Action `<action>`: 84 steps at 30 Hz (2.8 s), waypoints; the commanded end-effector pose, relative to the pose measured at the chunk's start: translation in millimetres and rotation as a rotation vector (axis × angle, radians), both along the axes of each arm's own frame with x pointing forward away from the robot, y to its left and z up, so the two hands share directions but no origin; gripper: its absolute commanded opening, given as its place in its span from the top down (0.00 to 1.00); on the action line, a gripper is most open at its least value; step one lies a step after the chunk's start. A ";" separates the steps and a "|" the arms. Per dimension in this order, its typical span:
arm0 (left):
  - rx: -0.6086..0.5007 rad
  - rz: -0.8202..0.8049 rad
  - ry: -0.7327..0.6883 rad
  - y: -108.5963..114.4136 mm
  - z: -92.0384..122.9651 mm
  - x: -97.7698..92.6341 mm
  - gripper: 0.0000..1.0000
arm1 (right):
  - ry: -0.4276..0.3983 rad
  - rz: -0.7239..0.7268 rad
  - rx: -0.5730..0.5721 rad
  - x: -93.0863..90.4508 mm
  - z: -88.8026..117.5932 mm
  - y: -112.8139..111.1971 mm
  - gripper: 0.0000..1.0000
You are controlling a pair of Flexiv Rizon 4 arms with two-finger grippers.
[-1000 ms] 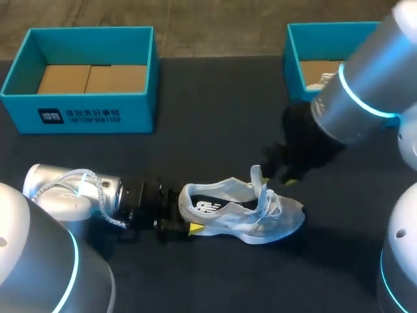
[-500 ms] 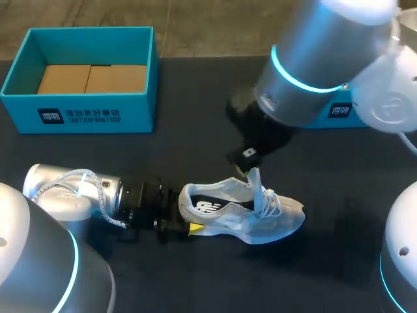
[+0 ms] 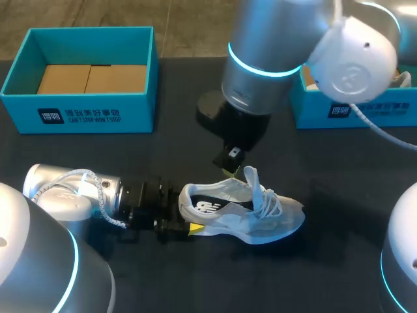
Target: Take the shoe out of the shoebox, open the shoe tongue, remove and reinsert the insole, then place the shoe into the shoebox
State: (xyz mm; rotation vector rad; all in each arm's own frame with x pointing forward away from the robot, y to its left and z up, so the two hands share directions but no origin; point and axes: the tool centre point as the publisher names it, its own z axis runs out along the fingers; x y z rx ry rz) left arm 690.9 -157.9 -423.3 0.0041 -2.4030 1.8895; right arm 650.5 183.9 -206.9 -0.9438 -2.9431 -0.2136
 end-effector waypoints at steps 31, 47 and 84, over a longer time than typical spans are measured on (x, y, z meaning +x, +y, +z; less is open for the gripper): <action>0.004 0.000 0.001 -0.4 -3.6 0.0 1.00 | -0.032 0.167 -0.055 15.9 -56.1 22.6 1.00; 0.004 0.000 0.001 -0.4 -3.6 0.0 1.00 | -0.078 0.203 -0.058 10.3 -79.0 28.2 1.00; 0.004 0.000 0.001 -0.4 -3.6 0.0 1.00 | -0.214 0.399 -0.112 47.9 -140.6 23.1 1.00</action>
